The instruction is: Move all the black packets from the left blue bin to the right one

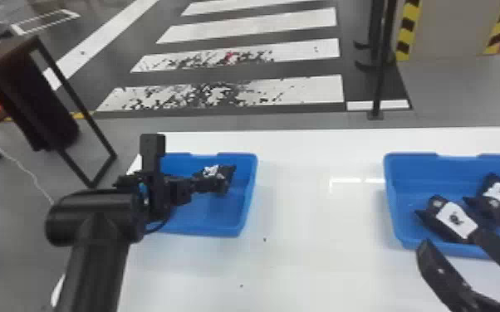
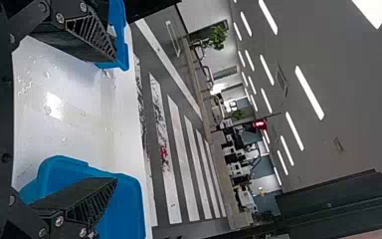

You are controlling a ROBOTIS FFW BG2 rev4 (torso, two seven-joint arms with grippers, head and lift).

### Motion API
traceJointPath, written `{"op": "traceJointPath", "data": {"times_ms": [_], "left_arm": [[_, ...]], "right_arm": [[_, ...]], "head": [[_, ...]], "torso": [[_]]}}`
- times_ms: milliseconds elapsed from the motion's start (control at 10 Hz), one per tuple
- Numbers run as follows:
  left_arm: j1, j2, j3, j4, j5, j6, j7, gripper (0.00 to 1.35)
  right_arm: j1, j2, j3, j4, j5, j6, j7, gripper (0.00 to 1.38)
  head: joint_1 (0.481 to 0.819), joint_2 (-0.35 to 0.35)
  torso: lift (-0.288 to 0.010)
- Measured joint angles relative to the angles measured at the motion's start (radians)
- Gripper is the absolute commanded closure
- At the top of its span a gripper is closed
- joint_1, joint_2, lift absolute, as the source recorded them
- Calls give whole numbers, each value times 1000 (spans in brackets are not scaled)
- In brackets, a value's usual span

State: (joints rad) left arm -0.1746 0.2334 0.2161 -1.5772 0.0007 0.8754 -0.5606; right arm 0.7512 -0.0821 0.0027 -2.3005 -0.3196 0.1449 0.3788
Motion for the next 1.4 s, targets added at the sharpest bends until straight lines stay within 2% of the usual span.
{"op": "traceJointPath", "data": {"times_ms": [300, 500, 800, 1100, 1400], "left_arm": [[212, -12, 18, -414, 114, 25, -21, 1208], [308, -32, -6, -564, 196, 3, -29, 1208], [387, -57, -83, -655, 277, -41, -34, 1208], [390, -58, -171, -658, 326, -38, -42, 1208], [379, -57, -241, -658, 364, -36, -44, 1208]], "right_arm": [[-31, -6, -1, 0, -31, 0, 8, 182], [-69, -7, -1, 12, -43, 4, 27, 182], [-134, -18, 26, 36, -71, 29, 46, 182], [-215, -37, 107, 111, -138, 32, 46, 182], [-276, -45, 131, 176, -193, 32, 44, 182]], "head": [[695, 204], [695, 143], [695, 70], [695, 40], [695, 2]], "torso": [[-140], [-140], [-140], [-140], [-140]]}}
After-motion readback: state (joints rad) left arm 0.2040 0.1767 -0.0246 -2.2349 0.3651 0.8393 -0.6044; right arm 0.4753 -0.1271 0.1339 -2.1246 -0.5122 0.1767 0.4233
